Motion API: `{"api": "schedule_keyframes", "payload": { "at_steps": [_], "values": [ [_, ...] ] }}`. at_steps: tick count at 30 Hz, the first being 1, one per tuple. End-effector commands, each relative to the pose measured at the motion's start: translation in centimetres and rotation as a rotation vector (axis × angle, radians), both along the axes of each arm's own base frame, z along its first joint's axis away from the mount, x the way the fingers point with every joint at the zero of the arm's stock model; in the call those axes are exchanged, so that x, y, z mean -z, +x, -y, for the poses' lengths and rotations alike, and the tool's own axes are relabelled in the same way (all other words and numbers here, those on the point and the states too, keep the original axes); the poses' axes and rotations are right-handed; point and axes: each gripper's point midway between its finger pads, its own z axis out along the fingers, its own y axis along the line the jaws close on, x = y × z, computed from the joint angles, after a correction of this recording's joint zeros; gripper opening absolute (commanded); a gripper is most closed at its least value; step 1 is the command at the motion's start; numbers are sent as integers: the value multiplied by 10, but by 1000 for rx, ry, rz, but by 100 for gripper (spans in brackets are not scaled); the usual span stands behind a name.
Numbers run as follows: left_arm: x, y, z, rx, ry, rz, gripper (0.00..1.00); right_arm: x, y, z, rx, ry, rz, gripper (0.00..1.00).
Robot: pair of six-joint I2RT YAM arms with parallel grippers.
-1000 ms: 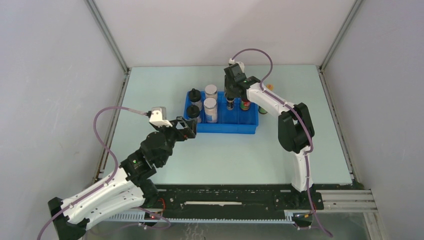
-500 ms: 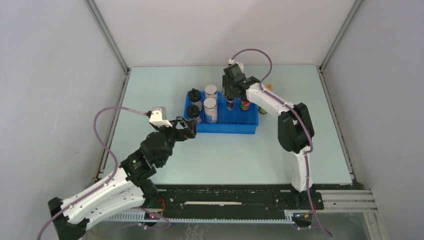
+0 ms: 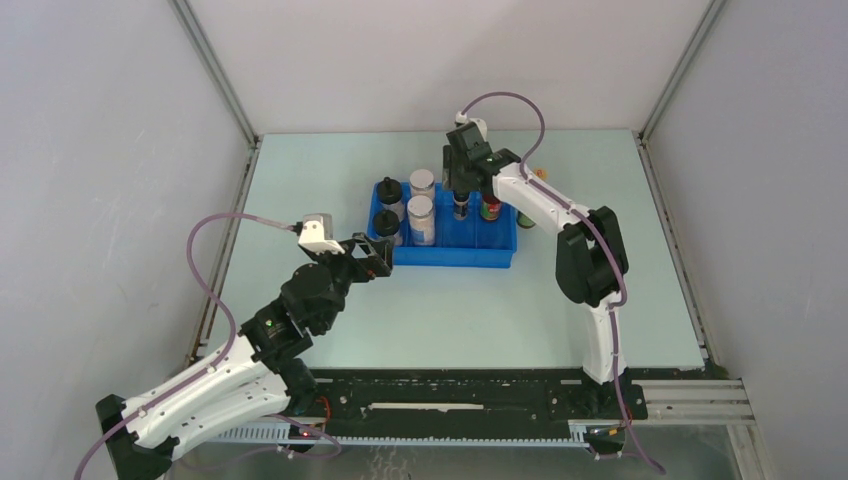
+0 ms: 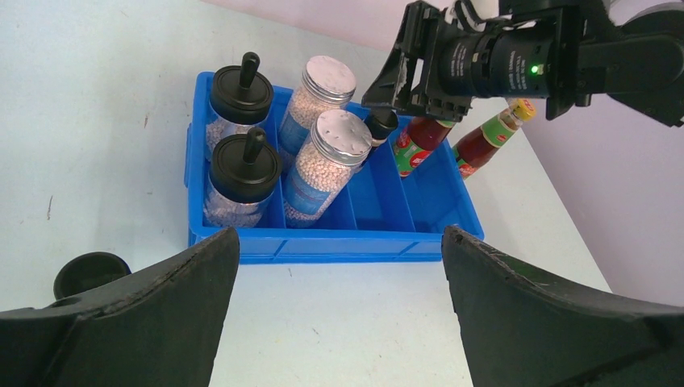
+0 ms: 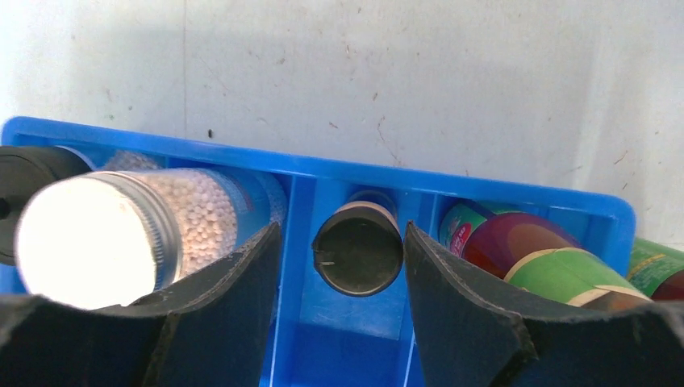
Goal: Organize the condiment bottles
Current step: Place the bottle in the storage box.
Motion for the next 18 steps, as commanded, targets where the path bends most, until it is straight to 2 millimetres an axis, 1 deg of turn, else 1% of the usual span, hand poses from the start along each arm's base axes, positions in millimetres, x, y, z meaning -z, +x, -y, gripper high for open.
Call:
{"api": "schedule_keyframes", "payload": {
  "at_steps": [1,6,10,14,18],
  "values": [
    [-18,1,-3,-18,-25,35,100,-42,13,-6,-20,22,86,66],
    [-20,0,-4,-18,-33,31,100,-70,14,-7,-33,18,128,66],
    [-24,-1,-6,-19,-29,33,100,-91,8,-6,-37,13,161,66],
    [-30,-4,-13,-38,-21,33,100,-121,-8,-2,-40,23,217,66],
    [-27,-8,-26,-80,-8,-9,100,-151,-32,9,-38,39,283,66]
  ]
}}
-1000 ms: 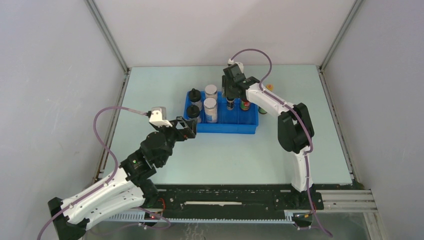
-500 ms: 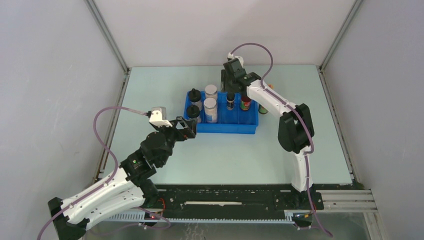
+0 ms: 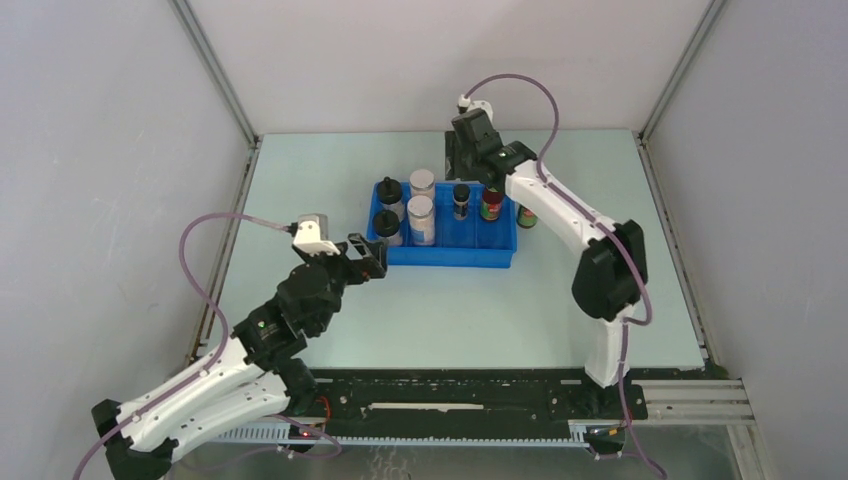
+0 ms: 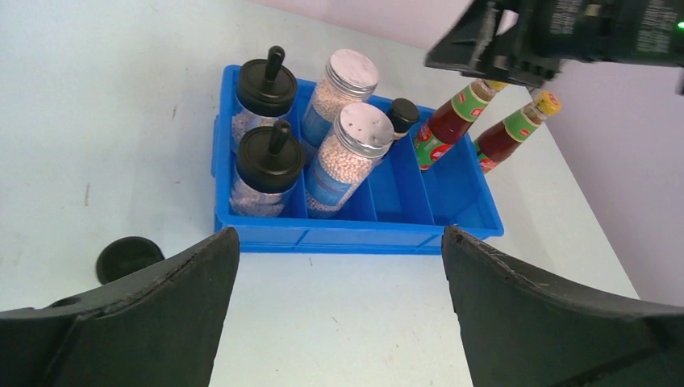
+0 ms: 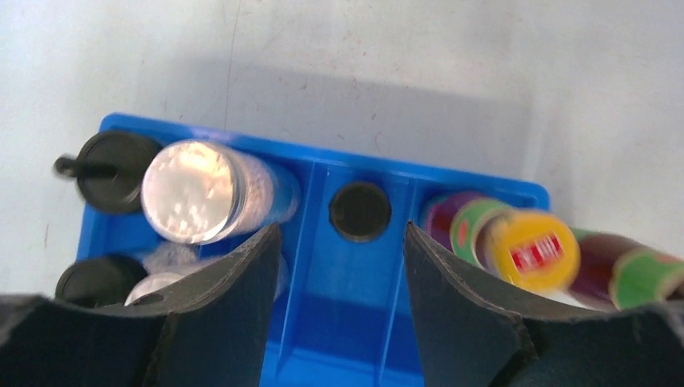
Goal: Organize the condiment bottles
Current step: Place the bottle in the storage box, then pick up the bottle from the center of the board.
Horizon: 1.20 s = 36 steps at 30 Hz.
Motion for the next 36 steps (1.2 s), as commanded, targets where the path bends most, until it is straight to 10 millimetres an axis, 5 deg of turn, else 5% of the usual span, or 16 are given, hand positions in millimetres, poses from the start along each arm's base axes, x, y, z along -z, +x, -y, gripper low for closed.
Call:
{"api": "schedule_keyframes", "payload": {
  "at_steps": [1,8,16,36],
  "values": [
    [-26,-5,-20,-75,-32,-5,100,-91,-29,15,1,59,189,66],
    [10,-13,-37,-170,57,-186,100,-123,-80,42,21,73,274,66],
    [48,-16,-37,-203,125,-319,100,-109,-121,64,50,94,255,67],
    [106,-4,-71,-271,194,-533,100,-109,-142,76,61,122,270,67]
  ]
}}
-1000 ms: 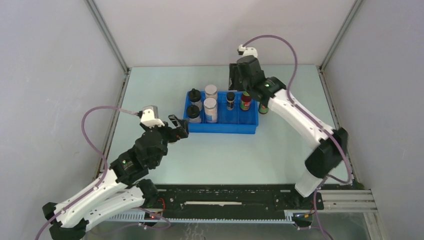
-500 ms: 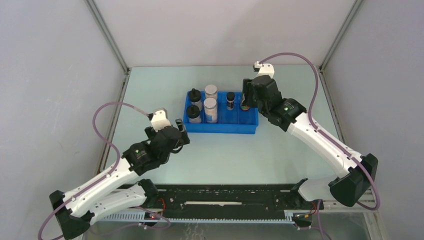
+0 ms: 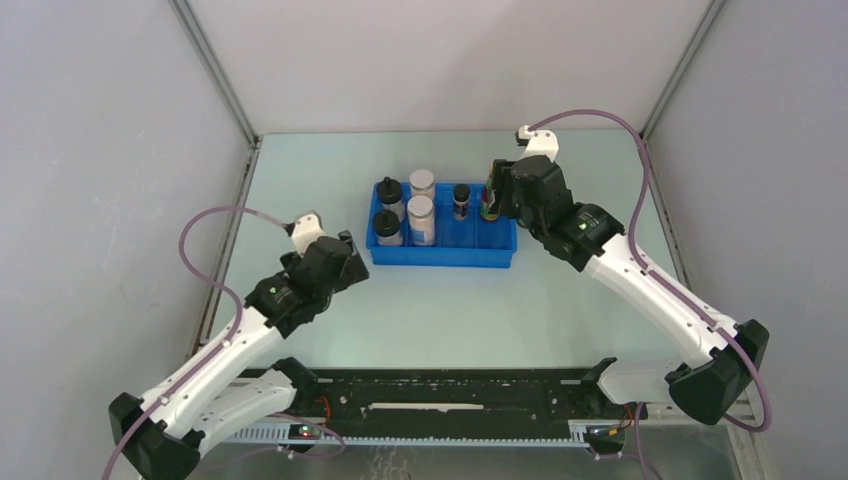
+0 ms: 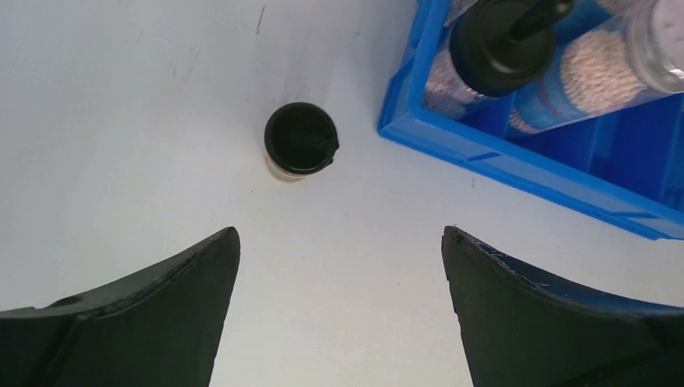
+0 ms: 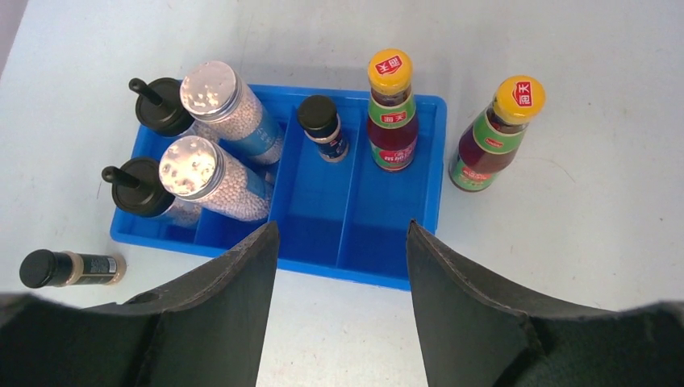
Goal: Organize the condiment bottles
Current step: Pick up the bottle from the center of the board.
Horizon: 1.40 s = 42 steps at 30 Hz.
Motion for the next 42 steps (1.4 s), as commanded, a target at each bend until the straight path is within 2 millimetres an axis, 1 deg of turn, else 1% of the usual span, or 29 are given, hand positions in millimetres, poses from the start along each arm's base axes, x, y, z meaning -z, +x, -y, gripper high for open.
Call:
{"api": "schedule_keyframes", "payload": {
  "at_steps": [1,4,5,6,7,9,10,11,13,14,16,18,20,25,26,30,31,34,36,41,42],
  "values": [
    [18,3,-4,15,22,-49,100,-19,-4,-1,-4,41,49,67],
    [10,7,-6,1,13,-22,100,-23,-11,-10,-67,42,58,67],
    [3,9,-7,-5,9,0,100,-25,-15,-15,-99,45,59,67],
    [-8,10,-8,-9,-1,36,100,-26,-19,-20,-135,43,60,67],
    [-21,12,-9,-8,-13,76,100,-27,-24,-27,-179,40,60,67],
    [-54,11,-14,-6,-47,182,100,-27,-35,-40,-271,16,64,67],
    [-73,9,-16,5,-61,241,100,-25,-40,-48,-319,-3,64,67],
    [-97,4,-20,17,-84,319,100,-24,-45,-56,-363,-14,65,67],
    [-138,-4,-24,56,-112,445,100,-18,-57,-76,-470,-27,58,67],
    [-154,-10,-25,86,-111,494,100,-16,-61,-85,-512,-28,55,67],
    [-182,-20,-26,136,-120,571,99,-9,-70,-104,-594,-41,49,67],
    [-203,-30,-25,193,-120,623,99,-5,-81,-125,-685,-55,57,67],
    [-218,-37,-22,247,-110,660,99,0,-92,-146,-767,-79,52,68],
    [-243,-55,-19,348,-93,736,99,26,-111,-197,-929,-183,16,68],
    [-245,-58,-19,362,-91,747,99,32,-112,-207,-952,-203,12,68],
    [-248,-68,-12,430,-98,773,99,44,-119,-247,-1048,-232,8,68],
    [-249,-70,-12,438,-100,779,99,52,-118,-256,-1063,-240,-5,69],
    [-252,-76,-12,457,-109,810,99,58,-118,-278,-1101,-238,2,69],
    [-254,-80,-11,473,-114,827,99,58,-120,-293,-1132,-225,16,70],
    [-253,-83,-7,506,-114,848,100,68,-116,-316,-1167,-217,24,71],
    [-253,-83,-6,510,-118,853,100,70,-114,-319,-1169,-216,26,74]
  ]
}}
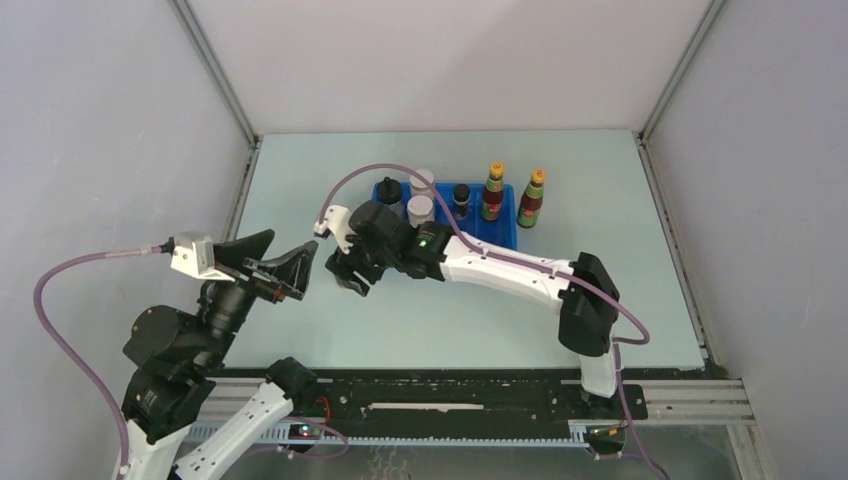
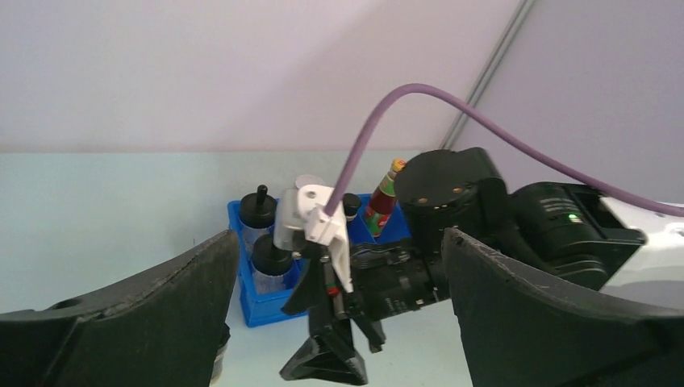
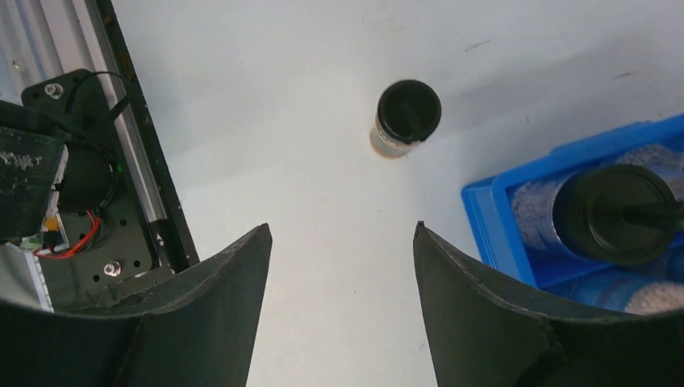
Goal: Organize the condiment bottles
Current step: Pick up the bottle from the center of the board.
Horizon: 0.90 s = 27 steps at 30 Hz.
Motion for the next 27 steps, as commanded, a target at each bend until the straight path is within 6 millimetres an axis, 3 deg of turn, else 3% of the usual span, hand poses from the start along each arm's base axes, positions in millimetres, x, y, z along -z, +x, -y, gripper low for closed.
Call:
{"api": "schedule_keyframes", "payload": {
  "at_steps": [1,13,27],
  "values": [
    [-12,-7,8,58,8,72,100,-23,2,-28,-58,87,47,76],
    [-11,-11,15,103,24,115,100,1,34,-59,-54,66,11,78],
    [-12,-12,28,165,53,142,100,23,73,-58,20,30,-4,82]
  ]
}}
